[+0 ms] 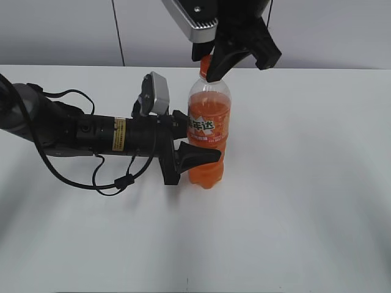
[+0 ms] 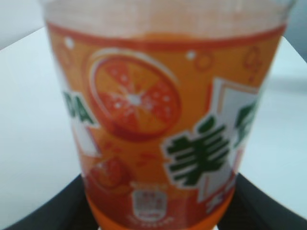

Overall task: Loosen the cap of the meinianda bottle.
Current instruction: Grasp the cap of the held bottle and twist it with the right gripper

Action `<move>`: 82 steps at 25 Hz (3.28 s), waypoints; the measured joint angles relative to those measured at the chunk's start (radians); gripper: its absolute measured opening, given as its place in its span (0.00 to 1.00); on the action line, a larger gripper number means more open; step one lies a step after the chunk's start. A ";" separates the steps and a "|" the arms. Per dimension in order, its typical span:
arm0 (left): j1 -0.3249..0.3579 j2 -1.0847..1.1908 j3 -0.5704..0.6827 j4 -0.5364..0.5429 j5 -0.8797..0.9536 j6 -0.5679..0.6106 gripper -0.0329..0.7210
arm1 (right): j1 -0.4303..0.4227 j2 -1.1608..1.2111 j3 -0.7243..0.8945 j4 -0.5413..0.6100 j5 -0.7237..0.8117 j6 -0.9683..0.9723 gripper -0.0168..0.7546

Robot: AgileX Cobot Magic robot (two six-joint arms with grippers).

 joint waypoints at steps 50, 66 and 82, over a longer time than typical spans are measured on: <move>0.001 0.000 0.000 0.004 -0.004 -0.004 0.58 | -0.001 -0.088 0.005 0.095 -0.012 0.370 0.77; 0.002 0.000 0.000 0.004 -0.004 -0.004 0.58 | -0.001 -0.158 0.005 -0.014 -0.033 1.790 0.77; 0.002 0.000 0.000 0.004 -0.004 -0.005 0.58 | -0.001 -0.019 0.003 -0.019 -0.027 1.810 0.77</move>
